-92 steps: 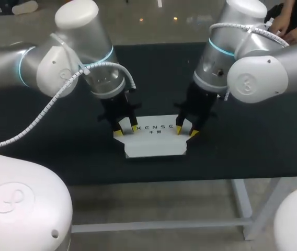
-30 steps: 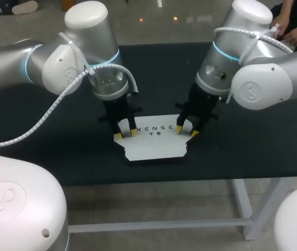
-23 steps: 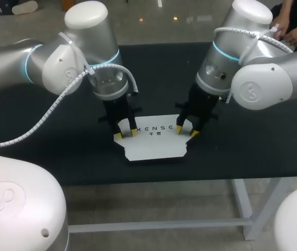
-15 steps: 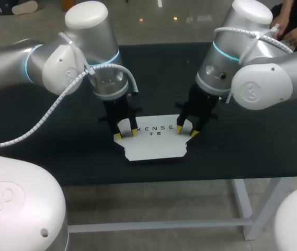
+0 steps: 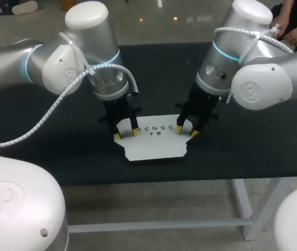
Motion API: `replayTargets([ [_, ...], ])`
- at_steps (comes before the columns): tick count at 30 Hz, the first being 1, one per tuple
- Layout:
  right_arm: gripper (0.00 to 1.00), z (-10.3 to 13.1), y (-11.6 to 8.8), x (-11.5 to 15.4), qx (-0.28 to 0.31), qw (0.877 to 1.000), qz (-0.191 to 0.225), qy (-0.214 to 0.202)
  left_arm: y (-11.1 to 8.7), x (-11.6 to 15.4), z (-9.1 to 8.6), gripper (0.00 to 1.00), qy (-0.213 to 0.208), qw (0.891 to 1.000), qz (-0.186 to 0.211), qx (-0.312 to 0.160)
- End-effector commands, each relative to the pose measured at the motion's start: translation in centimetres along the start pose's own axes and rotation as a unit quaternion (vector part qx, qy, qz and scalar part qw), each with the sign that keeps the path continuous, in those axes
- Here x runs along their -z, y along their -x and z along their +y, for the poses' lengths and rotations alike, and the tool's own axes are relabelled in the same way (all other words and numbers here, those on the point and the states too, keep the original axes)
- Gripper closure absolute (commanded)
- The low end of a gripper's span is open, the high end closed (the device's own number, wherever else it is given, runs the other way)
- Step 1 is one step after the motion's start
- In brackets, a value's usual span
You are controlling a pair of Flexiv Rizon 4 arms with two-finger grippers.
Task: Assemble the packaging by folding the flat box into shape, placing the metal phone stand inside, and closing the box properly
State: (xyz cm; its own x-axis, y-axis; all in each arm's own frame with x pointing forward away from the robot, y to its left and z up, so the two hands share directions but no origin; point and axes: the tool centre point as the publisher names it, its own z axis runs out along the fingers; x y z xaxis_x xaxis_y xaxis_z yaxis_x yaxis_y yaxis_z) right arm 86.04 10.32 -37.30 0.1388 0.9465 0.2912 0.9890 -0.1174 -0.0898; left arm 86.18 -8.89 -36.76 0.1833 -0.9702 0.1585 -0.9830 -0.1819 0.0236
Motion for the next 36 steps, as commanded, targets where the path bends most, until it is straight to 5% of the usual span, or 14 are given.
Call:
replayTargets([
  [1, 0.61, 0.0, 0.0, 0.0, 0.001, 1.000, 0.000, -0.001, -0.1, -0.1, 0.0, 0.52, -0.001, 1.000, -0.003, 0.000],
  [36, 0.50, -0.2, 0.8, -0.8, 0.023, 0.998, 0.027, 0.059, 0.6, -0.7, 1.6, 0.38, -0.072, 0.995, 0.018, -0.064],
])
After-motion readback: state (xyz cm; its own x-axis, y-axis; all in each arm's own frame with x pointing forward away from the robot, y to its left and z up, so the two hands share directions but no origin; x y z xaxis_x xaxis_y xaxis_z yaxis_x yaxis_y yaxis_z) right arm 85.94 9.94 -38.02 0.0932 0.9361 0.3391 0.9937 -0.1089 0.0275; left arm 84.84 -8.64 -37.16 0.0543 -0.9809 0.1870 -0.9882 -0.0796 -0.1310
